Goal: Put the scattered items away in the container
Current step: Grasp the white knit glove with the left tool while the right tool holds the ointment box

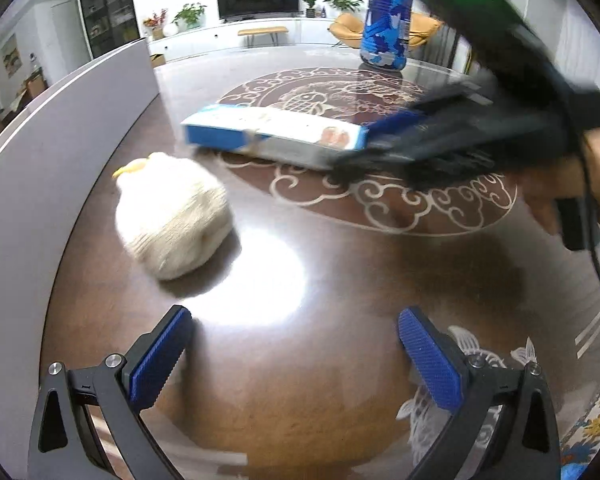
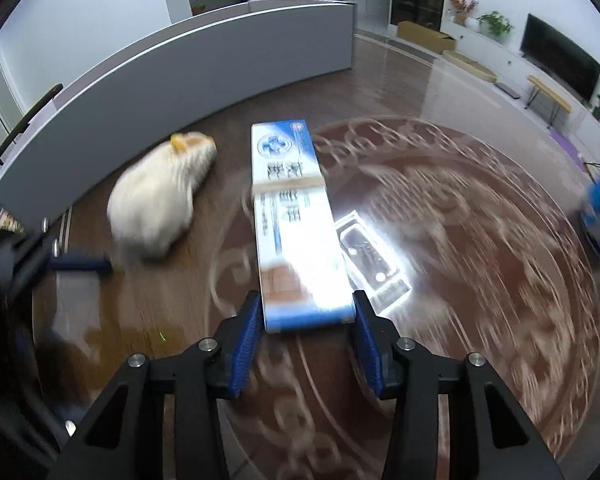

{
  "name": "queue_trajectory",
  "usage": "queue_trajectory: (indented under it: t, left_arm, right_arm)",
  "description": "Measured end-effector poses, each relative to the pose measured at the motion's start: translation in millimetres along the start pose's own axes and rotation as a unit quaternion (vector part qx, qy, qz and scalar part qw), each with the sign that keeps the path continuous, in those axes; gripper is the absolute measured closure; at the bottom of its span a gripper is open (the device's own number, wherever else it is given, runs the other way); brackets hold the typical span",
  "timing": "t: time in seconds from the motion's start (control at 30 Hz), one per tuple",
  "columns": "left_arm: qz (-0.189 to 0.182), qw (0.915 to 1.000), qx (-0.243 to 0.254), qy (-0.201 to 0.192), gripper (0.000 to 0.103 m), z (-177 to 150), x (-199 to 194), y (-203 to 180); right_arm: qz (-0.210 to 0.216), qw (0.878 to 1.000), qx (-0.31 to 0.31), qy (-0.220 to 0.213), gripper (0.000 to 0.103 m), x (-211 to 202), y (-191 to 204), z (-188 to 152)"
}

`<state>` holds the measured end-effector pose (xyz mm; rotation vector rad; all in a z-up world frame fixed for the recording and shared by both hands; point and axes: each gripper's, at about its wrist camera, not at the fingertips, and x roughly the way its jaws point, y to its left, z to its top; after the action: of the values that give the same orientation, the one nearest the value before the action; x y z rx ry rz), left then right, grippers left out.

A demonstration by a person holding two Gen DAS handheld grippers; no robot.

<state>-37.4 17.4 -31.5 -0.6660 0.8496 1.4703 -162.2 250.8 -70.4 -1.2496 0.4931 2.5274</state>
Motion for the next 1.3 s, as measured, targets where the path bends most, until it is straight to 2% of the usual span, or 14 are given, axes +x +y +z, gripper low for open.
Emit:
queue_trajectory:
  t: [0.03, 0.1, 0.27, 0.33, 0.4, 0.57, 0.63, 0.7, 0.83, 0.97, 1.13, 1.23, 1.27, 1.3]
  left_arm:
    - [0.005, 0.9999, -0.008, 0.004, 0.000, 2.1, 1.0, 2.2]
    - [0.011, 0.9994, -0.033, 0.006, 0.000, 7.3, 4.5, 10.0]
    - [-0.024, 0.9919, -0.124, -0.003, 0.000, 31.8, 15.5, 33.9]
    - [-0.016, 0.9907, -0.135, 0.003, 0.000, 38.9, 23.8, 37.2]
    - [0.004, 0.9895, -0.144, 0.006, 0.000, 45.1, 30.6, 40.3]
    - [0.071, 0.9868, -0.143, 0.028, 0.000, 61.8, 46.5, 53.5]
    - [0.084, 0.9864, -0.136, 0.040, 0.000, 62.3, 48.1, 56.7]
    - [0.069, 0.9884, -0.131, 0.032, 0.000, 58.4, 42.9, 59.4]
    - [0.009, 0.9914, -0.128, 0.025, 0.000, 60.2, 37.4, 70.0]
    - [0.000, 0.9924, -0.120, 0.030, 0.000, 70.1, 47.3, 71.7]
    - [0.010, 0.9932, -0.112, 0.029, 0.000, 81.1, 54.3, 73.3]
    - [0.010, 0.9950, -0.099, 0.014, 0.000, 83.0, 48.2, 77.1]
    - [0.002, 0.9950, -0.100, 0.003, 0.003, 81.9, 43.2, 79.3]
    - [-0.006, 0.9945, -0.104, -0.007, 0.015, 81.1, 39.9, 81.4]
  right_arm:
    - [-0.002, 1.000, 0.001, -0.003, 0.054, -3.5, -1.1, -8.2]
    - [-0.006, 1.000, 0.006, -0.008, 0.034, -8.0, -3.8, -19.9]
    - [-0.033, 0.999, 0.013, -0.019, 0.016, -20.9, -5.1, -50.5]
    - [-0.039, 0.999, 0.022, -0.029, 0.010, -27.4, -8.4, -61.6]
    - [-0.046, 0.998, 0.032, -0.036, 0.000, -33.5, -12.1, -72.9]
    - [-0.051, 0.998, 0.036, -0.034, 0.000, -26.7, -5.6, -63.6]
    - [-0.051, 0.998, 0.036, -0.033, 0.000, -25.4, -2.0, -58.8]
    - [-0.050, 0.998, 0.036, -0.033, 0.000, -26.0, -1.5, -58.1]
    - [-0.050, 0.998, 0.035, -0.034, 0.000, -25.8, -1.5, -57.9]
    - [-0.050, 0.998, 0.035, -0.034, 0.000, -26.0, -1.5, -58.0]
    - [-0.049, 0.998, 0.034, -0.034, 0.000, -26.2, -1.4, -58.1]
    - [-0.048, 0.998, 0.034, -0.034, 0.000, -25.9, -1.6, -58.0]
    - [-0.048, 0.998, 0.034, -0.034, 0.000, -26.1, -1.5, -58.1]
    - [-0.048, 0.998, 0.034, -0.034, 0.000, -26.2, -1.4, -58.1]
